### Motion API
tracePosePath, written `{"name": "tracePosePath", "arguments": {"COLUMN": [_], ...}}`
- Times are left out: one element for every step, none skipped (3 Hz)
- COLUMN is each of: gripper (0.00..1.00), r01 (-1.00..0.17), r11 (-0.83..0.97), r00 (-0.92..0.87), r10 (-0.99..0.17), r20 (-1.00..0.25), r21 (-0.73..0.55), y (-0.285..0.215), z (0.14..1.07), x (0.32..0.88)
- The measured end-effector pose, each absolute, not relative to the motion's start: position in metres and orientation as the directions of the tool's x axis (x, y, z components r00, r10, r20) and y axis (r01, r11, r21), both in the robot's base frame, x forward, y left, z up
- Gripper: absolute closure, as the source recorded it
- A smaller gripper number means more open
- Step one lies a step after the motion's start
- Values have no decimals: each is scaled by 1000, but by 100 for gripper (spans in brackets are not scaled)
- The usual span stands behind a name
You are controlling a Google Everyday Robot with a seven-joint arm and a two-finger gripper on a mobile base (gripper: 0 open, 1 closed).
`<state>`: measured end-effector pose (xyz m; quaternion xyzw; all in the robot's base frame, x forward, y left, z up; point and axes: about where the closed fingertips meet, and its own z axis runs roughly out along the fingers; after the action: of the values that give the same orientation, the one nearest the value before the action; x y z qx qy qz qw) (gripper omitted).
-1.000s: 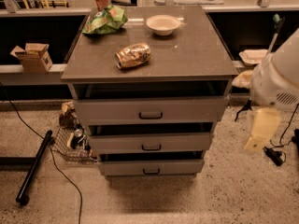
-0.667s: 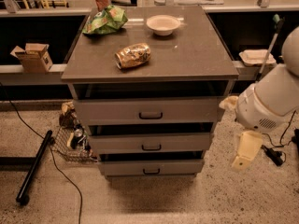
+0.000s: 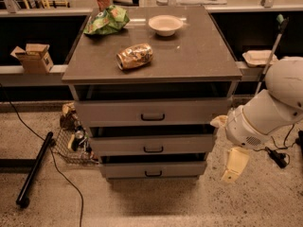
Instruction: Open bottom drawer
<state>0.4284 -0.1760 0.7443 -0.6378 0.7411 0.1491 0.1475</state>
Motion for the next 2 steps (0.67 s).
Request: {"name": "tracePosePath", "arguments": {"gripper": [0,0], "r01": [-988,-989], "r11": [153,146], "r00": [-155,-148], "r10": [-909,-918], "r20": [-387,-368], "r21": [36,33], "y": [-179,-191], "z": [730,684], "x": [433,443]}}
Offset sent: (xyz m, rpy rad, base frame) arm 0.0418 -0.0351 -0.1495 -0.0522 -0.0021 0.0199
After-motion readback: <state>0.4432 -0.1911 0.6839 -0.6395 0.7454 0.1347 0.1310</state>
